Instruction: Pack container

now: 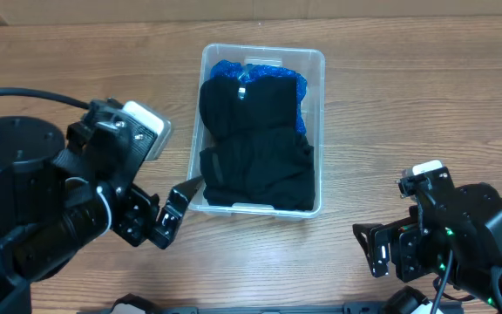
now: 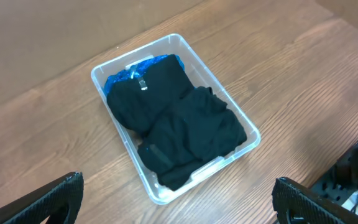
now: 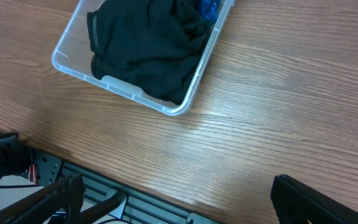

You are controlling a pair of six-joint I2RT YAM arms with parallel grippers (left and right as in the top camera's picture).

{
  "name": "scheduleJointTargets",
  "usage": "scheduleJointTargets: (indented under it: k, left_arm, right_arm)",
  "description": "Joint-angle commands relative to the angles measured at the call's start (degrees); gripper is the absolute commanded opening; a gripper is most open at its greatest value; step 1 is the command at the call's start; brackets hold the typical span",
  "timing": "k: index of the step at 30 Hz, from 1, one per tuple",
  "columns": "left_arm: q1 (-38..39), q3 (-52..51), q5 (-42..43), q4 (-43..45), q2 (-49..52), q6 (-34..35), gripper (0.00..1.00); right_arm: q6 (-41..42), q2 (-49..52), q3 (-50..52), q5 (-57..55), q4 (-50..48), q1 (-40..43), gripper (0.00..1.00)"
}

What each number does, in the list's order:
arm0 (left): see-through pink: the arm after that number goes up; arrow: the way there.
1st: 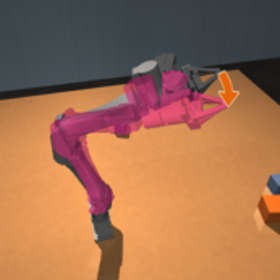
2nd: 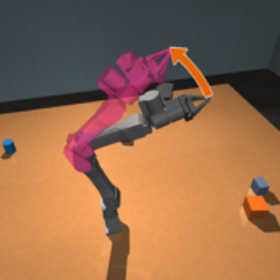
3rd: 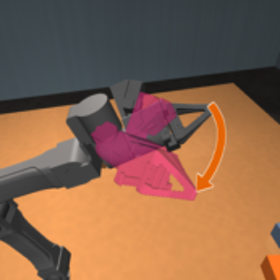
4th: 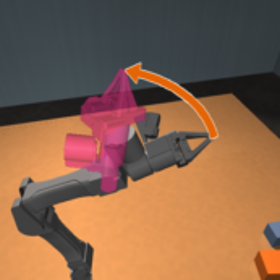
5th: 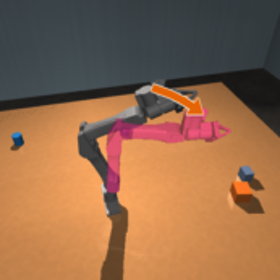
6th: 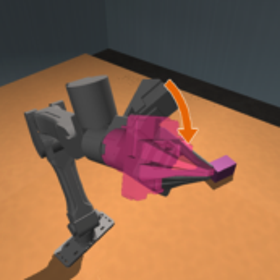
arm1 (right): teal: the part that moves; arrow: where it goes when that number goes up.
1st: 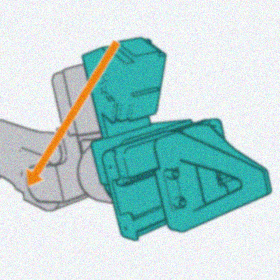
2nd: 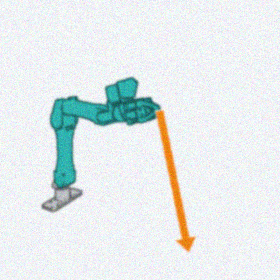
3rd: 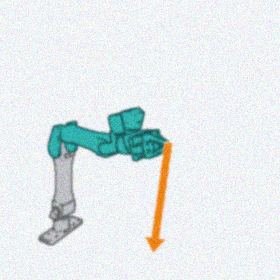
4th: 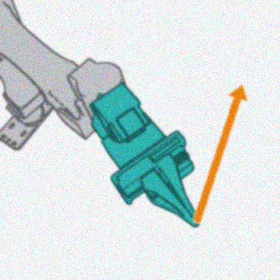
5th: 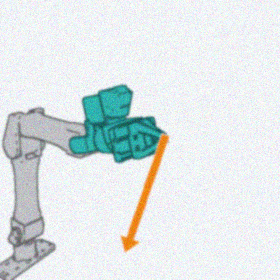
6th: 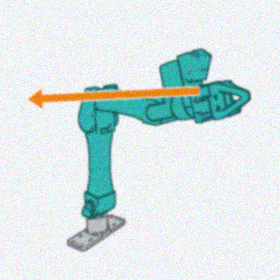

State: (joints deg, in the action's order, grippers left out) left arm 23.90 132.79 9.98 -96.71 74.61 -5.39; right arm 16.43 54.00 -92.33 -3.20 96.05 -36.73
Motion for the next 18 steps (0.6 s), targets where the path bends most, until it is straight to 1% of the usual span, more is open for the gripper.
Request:
scheduleJointTargets:
  k: [1,7,8,9,11,12,13,14,16,18]
  left_arm:
    - [-0.26,0.04,-0.79,-0.09,-0.74,3.26,1.00]
    - [-0.26,0.04,-1.68,-0.09,-0.46,3.19,1.00]
    - [-0.26,0.04,-2.51,-0.07,-0.31,3.15,1.00]
    - [-0.68,-0.09,-5.11,-0.09,-0.61,3.21,1.00]
    - [-2.73,-3.41,-5.53,-0.07,-3.87,3.23,1.00]
    - [-4.15,-6.73,-5.53,0.07,-6.45,3.26,1.00]
    - [-6.82,-13.90,-5.05,1.77,-11.72,3.28,1.00]
    - [-8.17,-18.16,-4.87,3.41,-14.80,3.28,1.00]
    - [-10.95,-32.06,-4.61,9.75,-24.79,3.21,1.00]
    - [-11.89,-43.65,-4.59,15.17,-33.14,3.21,1.00]
  right_arm:
    - [-0.17,-0.24,-0.17,-0.11,-0.17,0.00,1.00]
    - [-0.17,-0.24,-0.17,-0.11,-0.17,0.00,1.00]
    - [-0.15,-0.24,-0.17,-0.11,-0.17,0.00,1.00]
    - [-0.17,-0.24,-0.17,-0.11,-0.17,0.00,1.00]
    - [-0.17,-0.24,-0.17,-0.11,-0.17,0.00,1.00]
    - [-0.17,-0.24,-0.17,-0.11,-0.17,0.00,1.00]
    - [-0.17,-0.24,-0.17,-0.11,-0.17,0.00,1.00]
    - [-0.17,-0.24,-0.17,-0.11,-0.17,0.00,1.00]
    - [-0.17,-0.24,-0.17,-0.11,-0.17,0.00,1.00]
    - [-0.17,-0.24,-0.17,-0.11,-0.17,0.00,1.00]
